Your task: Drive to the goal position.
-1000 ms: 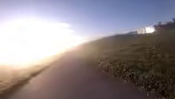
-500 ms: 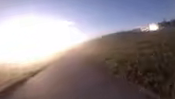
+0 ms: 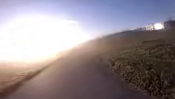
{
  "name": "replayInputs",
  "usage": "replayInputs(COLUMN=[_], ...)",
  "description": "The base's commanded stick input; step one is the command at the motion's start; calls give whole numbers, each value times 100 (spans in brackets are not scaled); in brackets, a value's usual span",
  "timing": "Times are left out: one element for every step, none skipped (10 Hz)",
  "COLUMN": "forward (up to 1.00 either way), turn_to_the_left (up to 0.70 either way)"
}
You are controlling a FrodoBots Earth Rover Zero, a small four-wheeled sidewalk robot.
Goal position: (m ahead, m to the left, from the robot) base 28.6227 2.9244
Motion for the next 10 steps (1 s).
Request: replayInputs(forward=[85,85,85,85,85,85,85,85,85,85], turn_to_the_left=[0,0,0,0,33,26,18,11,3,0])
